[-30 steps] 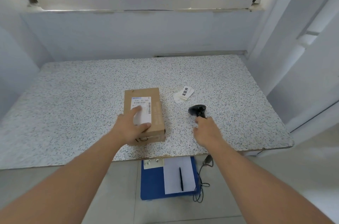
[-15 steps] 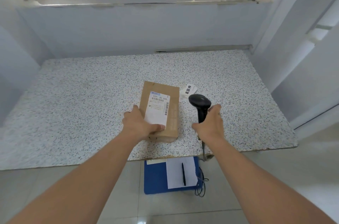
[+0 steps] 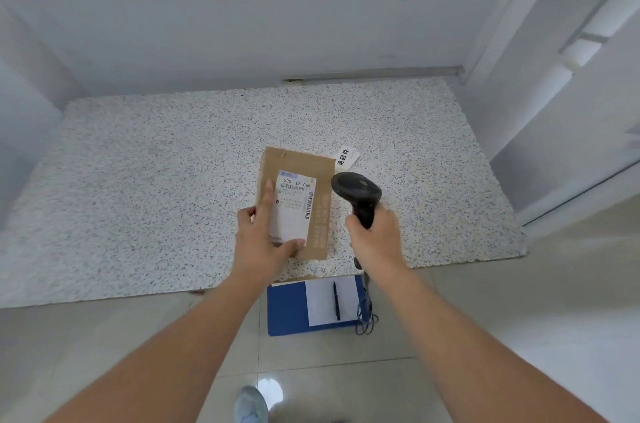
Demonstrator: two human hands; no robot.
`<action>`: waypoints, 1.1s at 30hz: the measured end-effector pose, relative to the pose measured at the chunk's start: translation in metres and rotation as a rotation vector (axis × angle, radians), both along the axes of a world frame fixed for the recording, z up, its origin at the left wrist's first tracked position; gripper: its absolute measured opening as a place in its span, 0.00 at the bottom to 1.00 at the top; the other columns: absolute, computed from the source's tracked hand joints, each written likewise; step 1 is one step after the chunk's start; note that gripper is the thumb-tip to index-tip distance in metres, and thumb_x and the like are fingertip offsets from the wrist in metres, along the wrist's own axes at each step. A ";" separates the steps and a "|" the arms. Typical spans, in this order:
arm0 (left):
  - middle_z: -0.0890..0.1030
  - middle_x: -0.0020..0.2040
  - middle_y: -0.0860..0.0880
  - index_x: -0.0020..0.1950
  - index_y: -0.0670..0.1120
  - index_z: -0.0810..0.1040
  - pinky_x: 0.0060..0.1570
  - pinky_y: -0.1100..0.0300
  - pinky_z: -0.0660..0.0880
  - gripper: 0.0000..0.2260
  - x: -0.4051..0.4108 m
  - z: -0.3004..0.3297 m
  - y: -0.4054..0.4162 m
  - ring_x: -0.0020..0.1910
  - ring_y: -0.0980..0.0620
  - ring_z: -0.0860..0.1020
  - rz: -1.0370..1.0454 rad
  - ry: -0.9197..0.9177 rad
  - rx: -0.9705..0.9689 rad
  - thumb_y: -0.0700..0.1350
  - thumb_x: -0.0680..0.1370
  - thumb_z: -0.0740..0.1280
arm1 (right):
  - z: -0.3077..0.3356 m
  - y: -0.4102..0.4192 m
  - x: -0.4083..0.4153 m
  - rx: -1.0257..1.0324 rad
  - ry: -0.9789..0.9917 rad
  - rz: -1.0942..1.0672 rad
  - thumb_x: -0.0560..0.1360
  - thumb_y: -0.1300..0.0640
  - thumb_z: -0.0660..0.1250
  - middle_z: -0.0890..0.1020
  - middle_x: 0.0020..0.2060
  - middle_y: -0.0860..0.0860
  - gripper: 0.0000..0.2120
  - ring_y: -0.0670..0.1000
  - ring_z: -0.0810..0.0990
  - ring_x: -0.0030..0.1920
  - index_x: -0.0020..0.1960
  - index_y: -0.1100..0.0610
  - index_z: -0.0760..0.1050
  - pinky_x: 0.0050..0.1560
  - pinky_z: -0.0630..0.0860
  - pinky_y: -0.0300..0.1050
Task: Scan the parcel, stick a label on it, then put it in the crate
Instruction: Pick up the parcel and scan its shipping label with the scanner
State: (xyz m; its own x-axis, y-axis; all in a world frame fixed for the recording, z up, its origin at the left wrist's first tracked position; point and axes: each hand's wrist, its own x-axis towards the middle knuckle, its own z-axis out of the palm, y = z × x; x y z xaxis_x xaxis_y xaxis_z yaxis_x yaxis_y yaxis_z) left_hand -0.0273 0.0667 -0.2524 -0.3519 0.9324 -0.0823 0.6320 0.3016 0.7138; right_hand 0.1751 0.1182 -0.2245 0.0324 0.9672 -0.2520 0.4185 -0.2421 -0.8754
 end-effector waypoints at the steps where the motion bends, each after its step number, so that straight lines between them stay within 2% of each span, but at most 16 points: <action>1: 0.62 0.62 0.50 0.78 0.73 0.41 0.55 0.51 0.79 0.56 0.001 0.000 -0.001 0.55 0.49 0.72 0.003 -0.006 0.010 0.51 0.69 0.81 | 0.006 -0.003 -0.003 -0.030 0.046 0.008 0.80 0.55 0.67 0.78 0.50 0.59 0.03 0.53 0.81 0.40 0.50 0.54 0.76 0.30 0.78 0.36; 3: 0.62 0.63 0.50 0.78 0.72 0.41 0.53 0.52 0.80 0.56 0.003 0.000 -0.003 0.54 0.51 0.73 0.021 0.008 0.011 0.51 0.68 0.81 | 0.017 -0.011 -0.011 -0.080 0.110 0.025 0.81 0.53 0.67 0.80 0.46 0.57 0.05 0.54 0.83 0.40 0.48 0.54 0.76 0.38 0.84 0.46; 4: 0.63 0.64 0.49 0.78 0.72 0.41 0.53 0.50 0.80 0.56 0.004 -0.001 -0.002 0.54 0.51 0.73 0.032 0.010 0.005 0.51 0.69 0.81 | 0.022 -0.015 -0.015 -0.093 0.129 0.030 0.81 0.52 0.66 0.79 0.41 0.54 0.07 0.53 0.82 0.39 0.46 0.54 0.75 0.38 0.82 0.46; 6: 0.63 0.65 0.48 0.78 0.72 0.40 0.54 0.48 0.80 0.56 0.004 0.000 -0.001 0.55 0.50 0.73 0.051 0.010 -0.011 0.52 0.69 0.81 | 0.028 -0.022 -0.022 -0.114 0.167 0.030 0.81 0.51 0.66 0.76 0.33 0.48 0.09 0.49 0.79 0.34 0.43 0.52 0.74 0.34 0.77 0.43; 10: 0.64 0.63 0.47 0.78 0.72 0.40 0.53 0.49 0.81 0.56 0.000 -0.001 0.003 0.54 0.48 0.75 0.053 -0.006 -0.017 0.52 0.69 0.81 | 0.034 -0.032 -0.029 -0.210 0.213 0.048 0.81 0.50 0.66 0.72 0.24 0.41 0.12 0.45 0.76 0.28 0.41 0.52 0.73 0.26 0.73 0.37; 12: 0.65 0.61 0.48 0.78 0.73 0.40 0.53 0.49 0.80 0.56 -0.002 -0.002 0.003 0.53 0.48 0.75 0.056 -0.015 -0.022 0.52 0.68 0.81 | 0.037 -0.035 -0.031 -0.239 0.226 0.052 0.81 0.49 0.66 0.71 0.23 0.41 0.13 0.44 0.76 0.26 0.40 0.53 0.72 0.24 0.72 0.35; 17: 0.65 0.60 0.48 0.76 0.75 0.38 0.50 0.51 0.79 0.57 -0.003 0.000 0.005 0.50 0.49 0.76 0.052 -0.008 -0.034 0.54 0.68 0.81 | 0.044 -0.037 -0.033 -0.264 0.218 0.062 0.81 0.48 0.66 0.71 0.23 0.40 0.13 0.44 0.76 0.27 0.41 0.53 0.72 0.25 0.73 0.36; 20: 0.65 0.61 0.48 0.77 0.75 0.39 0.52 0.50 0.79 0.57 -0.004 0.000 0.006 0.51 0.48 0.76 0.055 -0.021 -0.039 0.54 0.68 0.81 | 0.047 -0.035 -0.033 -0.265 0.218 0.057 0.81 0.49 0.66 0.72 0.26 0.42 0.11 0.45 0.76 0.28 0.43 0.53 0.73 0.27 0.74 0.38; 25: 0.65 0.61 0.47 0.79 0.71 0.40 0.53 0.52 0.77 0.56 -0.009 -0.003 0.010 0.53 0.48 0.74 0.057 -0.056 -0.080 0.54 0.69 0.81 | 0.044 -0.026 -0.031 -0.212 0.143 0.035 0.82 0.51 0.66 0.75 0.37 0.52 0.12 0.53 0.80 0.39 0.45 0.58 0.73 0.36 0.75 0.45; 28: 0.65 0.60 0.48 0.80 0.69 0.40 0.51 0.55 0.72 0.56 -0.011 -0.005 0.012 0.53 0.50 0.73 0.049 -0.069 -0.094 0.54 0.69 0.80 | 0.029 -0.015 -0.027 -0.175 -0.020 0.022 0.80 0.55 0.67 0.77 0.49 0.58 0.07 0.56 0.79 0.40 0.49 0.59 0.74 0.35 0.75 0.43; 31: 0.65 0.59 0.49 0.80 0.69 0.39 0.53 0.55 0.70 0.56 -0.016 -0.007 0.015 0.52 0.51 0.72 0.053 -0.084 -0.124 0.55 0.69 0.80 | 0.016 -0.001 -0.021 -0.098 -0.157 -0.001 0.80 0.58 0.68 0.78 0.54 0.60 0.06 0.54 0.79 0.40 0.54 0.60 0.75 0.29 0.71 0.36; 33: 0.65 0.59 0.49 0.79 0.69 0.39 0.55 0.54 0.72 0.56 -0.020 -0.008 0.017 0.52 0.51 0.71 0.060 -0.099 -0.150 0.55 0.69 0.80 | 0.009 0.009 -0.017 -0.044 -0.243 -0.038 0.80 0.58 0.70 0.79 0.53 0.59 0.09 0.56 0.82 0.46 0.58 0.61 0.77 0.36 0.77 0.41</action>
